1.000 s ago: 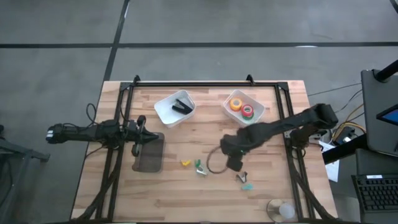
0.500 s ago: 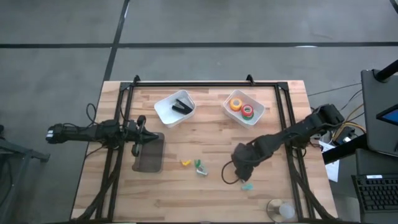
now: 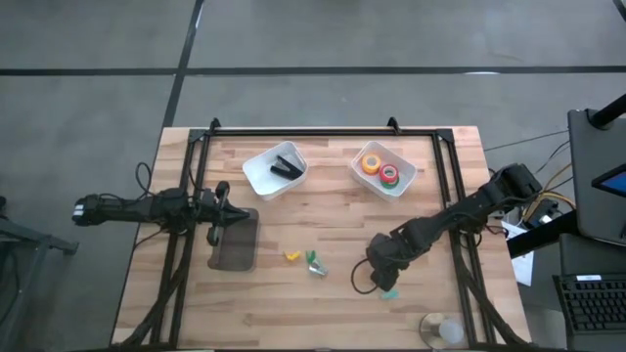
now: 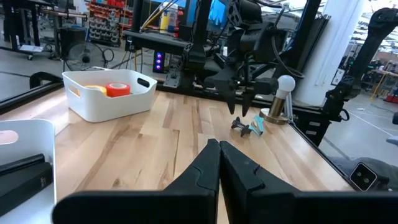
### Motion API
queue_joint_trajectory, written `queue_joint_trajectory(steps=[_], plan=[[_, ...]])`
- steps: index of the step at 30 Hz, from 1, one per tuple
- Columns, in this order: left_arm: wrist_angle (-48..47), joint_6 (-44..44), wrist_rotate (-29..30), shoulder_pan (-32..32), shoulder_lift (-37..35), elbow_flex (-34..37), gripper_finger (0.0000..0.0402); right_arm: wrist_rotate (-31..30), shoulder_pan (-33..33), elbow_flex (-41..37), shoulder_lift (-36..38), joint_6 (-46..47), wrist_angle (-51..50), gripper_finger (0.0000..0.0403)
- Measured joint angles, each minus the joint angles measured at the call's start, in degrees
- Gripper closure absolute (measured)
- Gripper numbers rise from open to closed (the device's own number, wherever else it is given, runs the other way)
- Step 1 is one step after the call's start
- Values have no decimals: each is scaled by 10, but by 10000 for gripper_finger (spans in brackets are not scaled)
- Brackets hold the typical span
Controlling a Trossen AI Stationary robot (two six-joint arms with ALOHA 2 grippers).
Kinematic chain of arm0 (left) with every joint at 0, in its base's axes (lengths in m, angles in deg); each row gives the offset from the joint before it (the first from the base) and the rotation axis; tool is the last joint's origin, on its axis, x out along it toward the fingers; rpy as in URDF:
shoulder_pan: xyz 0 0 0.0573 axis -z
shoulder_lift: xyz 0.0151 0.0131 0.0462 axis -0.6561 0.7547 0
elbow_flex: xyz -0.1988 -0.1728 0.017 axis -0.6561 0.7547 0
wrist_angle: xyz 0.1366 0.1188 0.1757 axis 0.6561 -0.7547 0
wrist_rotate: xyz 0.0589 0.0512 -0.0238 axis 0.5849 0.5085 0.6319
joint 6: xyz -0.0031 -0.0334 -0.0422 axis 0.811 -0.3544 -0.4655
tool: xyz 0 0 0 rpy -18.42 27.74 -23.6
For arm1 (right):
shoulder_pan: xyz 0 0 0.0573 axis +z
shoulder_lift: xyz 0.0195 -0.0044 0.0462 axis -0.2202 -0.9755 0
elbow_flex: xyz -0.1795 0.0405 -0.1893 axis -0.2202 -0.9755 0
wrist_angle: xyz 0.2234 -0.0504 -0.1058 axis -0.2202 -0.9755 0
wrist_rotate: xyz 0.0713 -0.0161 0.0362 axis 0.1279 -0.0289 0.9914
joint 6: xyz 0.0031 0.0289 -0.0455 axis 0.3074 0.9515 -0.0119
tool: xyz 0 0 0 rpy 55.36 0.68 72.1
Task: Pick and place Stapler, Stapler remover, tape
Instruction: Put the yellow stapler into the left white bin
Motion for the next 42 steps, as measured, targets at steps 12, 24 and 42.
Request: queue_joint_trajectory(steps=[12,24,42], plan=[[0,0,0,0,0,0,390,-3,4,-12,-2,34,22,257],[0,0,0,0,0,0,390,-1,10,-39,-2,36,67,260],[0,0,0,0,0,0,390,0,10,-40,0,20,70,264]])
